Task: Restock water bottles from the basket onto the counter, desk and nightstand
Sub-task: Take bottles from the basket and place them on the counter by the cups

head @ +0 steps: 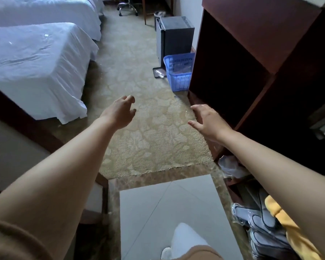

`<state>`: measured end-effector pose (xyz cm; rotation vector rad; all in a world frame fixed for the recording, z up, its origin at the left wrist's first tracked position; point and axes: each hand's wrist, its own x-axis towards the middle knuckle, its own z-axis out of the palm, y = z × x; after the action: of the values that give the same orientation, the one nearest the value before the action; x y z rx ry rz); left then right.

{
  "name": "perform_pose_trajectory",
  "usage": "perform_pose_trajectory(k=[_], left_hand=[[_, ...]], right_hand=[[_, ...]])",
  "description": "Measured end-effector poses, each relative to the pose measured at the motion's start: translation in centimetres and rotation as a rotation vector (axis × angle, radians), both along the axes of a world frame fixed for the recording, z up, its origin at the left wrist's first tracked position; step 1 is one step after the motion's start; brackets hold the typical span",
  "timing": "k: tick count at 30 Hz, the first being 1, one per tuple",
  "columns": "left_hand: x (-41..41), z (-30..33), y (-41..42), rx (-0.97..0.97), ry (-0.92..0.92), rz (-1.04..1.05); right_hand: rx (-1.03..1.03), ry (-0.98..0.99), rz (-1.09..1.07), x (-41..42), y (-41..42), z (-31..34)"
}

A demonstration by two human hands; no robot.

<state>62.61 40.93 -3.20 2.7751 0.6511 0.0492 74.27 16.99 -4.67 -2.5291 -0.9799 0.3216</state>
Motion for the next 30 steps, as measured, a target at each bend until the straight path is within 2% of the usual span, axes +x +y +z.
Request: perform_pose_trajectory(k=[16,24,30], left_hand=[[31.0,-1.6,22.6,-0.010,0.027,-0.021],[48.3,-0.2,35.8,-0.023,-0.022,-0.156],[60.9,0.4,42.0,-0.058,-0.047,-0.275]], right_hand=[[-0.017,0.050,-0.006,30.2,22.2,-2.1],[0.028,0.018,-0.147,45.6,34.6,-1.8],[0.047,0.023,-0.249,55.5,41.2,-1.6]])
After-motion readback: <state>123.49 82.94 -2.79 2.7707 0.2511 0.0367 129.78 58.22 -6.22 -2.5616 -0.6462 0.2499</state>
